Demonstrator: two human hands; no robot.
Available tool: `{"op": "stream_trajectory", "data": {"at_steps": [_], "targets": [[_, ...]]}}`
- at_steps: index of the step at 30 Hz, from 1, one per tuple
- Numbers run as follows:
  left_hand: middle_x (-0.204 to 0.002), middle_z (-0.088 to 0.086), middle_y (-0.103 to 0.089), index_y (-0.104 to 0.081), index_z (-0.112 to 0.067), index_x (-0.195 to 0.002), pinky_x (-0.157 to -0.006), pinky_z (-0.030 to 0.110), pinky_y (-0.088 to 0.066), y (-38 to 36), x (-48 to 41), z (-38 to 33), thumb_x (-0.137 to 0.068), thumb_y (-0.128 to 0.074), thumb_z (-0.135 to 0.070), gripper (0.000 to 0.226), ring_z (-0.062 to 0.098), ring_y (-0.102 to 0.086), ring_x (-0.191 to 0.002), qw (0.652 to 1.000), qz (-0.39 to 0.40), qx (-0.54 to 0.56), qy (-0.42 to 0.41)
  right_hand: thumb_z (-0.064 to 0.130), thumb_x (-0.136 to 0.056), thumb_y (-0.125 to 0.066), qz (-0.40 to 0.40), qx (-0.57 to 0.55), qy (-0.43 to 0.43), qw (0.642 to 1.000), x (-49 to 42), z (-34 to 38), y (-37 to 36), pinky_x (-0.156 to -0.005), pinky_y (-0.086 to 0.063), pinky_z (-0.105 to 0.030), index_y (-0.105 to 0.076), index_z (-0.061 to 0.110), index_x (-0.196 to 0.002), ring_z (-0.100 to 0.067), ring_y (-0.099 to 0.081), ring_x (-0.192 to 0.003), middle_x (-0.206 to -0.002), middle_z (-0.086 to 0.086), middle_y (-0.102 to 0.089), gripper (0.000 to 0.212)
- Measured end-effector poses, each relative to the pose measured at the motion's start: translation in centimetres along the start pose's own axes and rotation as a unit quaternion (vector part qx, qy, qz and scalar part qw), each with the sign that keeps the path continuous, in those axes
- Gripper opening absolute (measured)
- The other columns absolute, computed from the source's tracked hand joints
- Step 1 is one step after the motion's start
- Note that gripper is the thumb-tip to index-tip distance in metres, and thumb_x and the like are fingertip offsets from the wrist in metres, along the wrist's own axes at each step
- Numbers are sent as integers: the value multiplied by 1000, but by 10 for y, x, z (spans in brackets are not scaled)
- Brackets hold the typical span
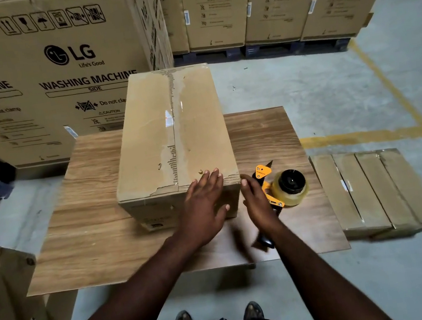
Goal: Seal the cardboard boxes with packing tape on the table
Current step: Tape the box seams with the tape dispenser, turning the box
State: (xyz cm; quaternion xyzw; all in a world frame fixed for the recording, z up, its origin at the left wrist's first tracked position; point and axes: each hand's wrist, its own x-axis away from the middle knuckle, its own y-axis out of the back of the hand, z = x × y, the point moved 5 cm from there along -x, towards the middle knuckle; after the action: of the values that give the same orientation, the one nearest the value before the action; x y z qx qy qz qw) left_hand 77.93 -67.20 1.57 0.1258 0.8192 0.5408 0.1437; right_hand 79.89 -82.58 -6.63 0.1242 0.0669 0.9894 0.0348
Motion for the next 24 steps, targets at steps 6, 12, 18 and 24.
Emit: {"op": "stream_trajectory", "data": {"at_steps": [6, 12, 18, 24], "targets": [[-166, 3, -19, -30, -13, -157, -120, 34, -3, -1, 0, 2, -92, -56, -35, 74, 22, -16, -154, 1000, 12, -13, -12, 21, -110, -36, -114, -62, 34, 991, 20, 2, -37, -111, -29, -8, -41, 8, -152, -7, -38, -141, -155, -4, -45, 44], [-164, 3, -25, -36, -13, -155, -122, 42, -15, -5, -1, 6, -89, -36, -50, 75, 21, -21, -152, 1000, -4, -3, -26, 20, -108, -44, -125, 52, 61, 989, 23, 1, -43, -101, -35, -14, -32, 12, -156, -4, -46, -131, -150, 2, -47, 50], [-156, -5, -43, -52, -22, -146, -114, 29, -20, 3, -5, 11, -96, -31, -57, 65, 13, -35, -145, 997, -40, 63, 3, 31, -101, -57, -25, 101, 105, 989, 21, 5, -21, -109, -37, -17, -35, 18, -152, -5, -43, -135, -149, 4, -47, 58], [-111, -10, -65, -68, -34, -115, -82, 38, -40, 17, -28, 14, -97, -52, -47, 27, 23, -57, -101, 995, -96, 9, 22, 24, -106, -49, -74, 46, 164, 983, 17, 48, 11, -116, -37, -24, -56, 15, -142, -3, -47, -138, -146, 6, -55, 38]]}}
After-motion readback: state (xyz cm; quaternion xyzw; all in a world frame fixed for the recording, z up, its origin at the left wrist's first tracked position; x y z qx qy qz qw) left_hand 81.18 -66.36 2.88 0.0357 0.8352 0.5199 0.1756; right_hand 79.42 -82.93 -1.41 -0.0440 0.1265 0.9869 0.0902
